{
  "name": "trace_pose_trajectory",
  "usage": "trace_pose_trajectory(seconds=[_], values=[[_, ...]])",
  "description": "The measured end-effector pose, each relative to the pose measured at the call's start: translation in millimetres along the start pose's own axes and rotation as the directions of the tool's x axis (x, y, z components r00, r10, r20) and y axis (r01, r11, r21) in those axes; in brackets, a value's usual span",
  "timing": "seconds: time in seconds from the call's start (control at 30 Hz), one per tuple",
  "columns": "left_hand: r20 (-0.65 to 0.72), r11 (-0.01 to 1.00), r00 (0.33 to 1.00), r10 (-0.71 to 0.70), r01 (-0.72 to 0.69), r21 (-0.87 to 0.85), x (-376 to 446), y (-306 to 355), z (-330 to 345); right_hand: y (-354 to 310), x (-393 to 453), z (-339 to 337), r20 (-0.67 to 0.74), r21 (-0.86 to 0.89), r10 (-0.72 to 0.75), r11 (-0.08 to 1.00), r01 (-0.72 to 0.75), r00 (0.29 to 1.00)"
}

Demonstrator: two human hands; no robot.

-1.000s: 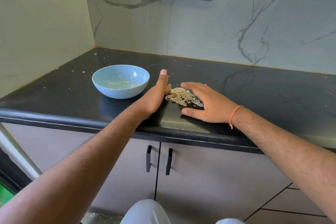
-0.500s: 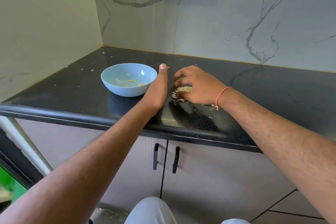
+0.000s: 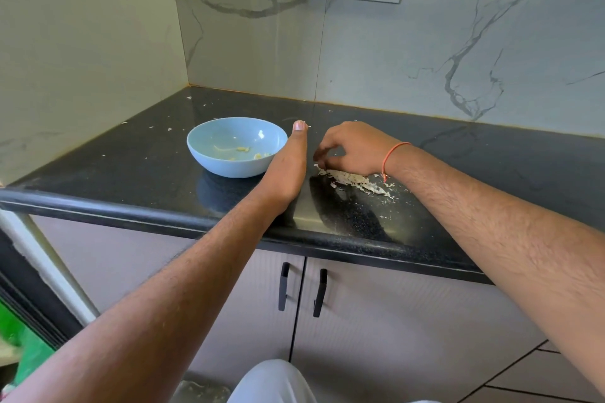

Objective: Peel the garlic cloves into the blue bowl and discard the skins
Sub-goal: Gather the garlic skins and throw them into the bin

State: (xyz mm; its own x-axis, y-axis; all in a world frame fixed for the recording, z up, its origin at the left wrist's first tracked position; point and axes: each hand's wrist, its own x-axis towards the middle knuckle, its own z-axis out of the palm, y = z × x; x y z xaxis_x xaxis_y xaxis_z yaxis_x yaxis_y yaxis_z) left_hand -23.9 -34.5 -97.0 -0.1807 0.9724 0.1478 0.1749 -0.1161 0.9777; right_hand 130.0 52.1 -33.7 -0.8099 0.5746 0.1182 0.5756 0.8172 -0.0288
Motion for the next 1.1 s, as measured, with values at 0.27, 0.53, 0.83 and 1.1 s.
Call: trace_pose_trajectory(seconds=[0.27, 0.53, 0.83, 1.1], values=[[-0.002, 1.0, 1.0, -0.024, 0.024, -0.002, 4.0, -3.8, 0.5, 12.2, -11.3, -6.2, 0.184, -0.016, 0.07, 0.998, -0.068, 0.981], [0.05, 1.0, 0.999, 0.018, -0.018, 0.0, -0.9, 0.5, 2.1, 16.6, -20.5, -8.8, 0.021, 0.047, 0.12, 0.992, -0.121, 0.993], [-0.004, 0.984, 0.993, 0.116, -0.114, 0.136, -5.8, 2.8, 3.3, 27.7, -26.5, -12.0, -0.027, 0.305, 0.196, 0.935, -0.179, 0.98], [0.036, 0.824, 0.976, 0.214, -0.2, 0.53, -10.3, 7.2, 8.7, 23.5, -31.2, -7.9, -0.018, 0.737, 0.227, 0.661, -0.14, 0.974]])
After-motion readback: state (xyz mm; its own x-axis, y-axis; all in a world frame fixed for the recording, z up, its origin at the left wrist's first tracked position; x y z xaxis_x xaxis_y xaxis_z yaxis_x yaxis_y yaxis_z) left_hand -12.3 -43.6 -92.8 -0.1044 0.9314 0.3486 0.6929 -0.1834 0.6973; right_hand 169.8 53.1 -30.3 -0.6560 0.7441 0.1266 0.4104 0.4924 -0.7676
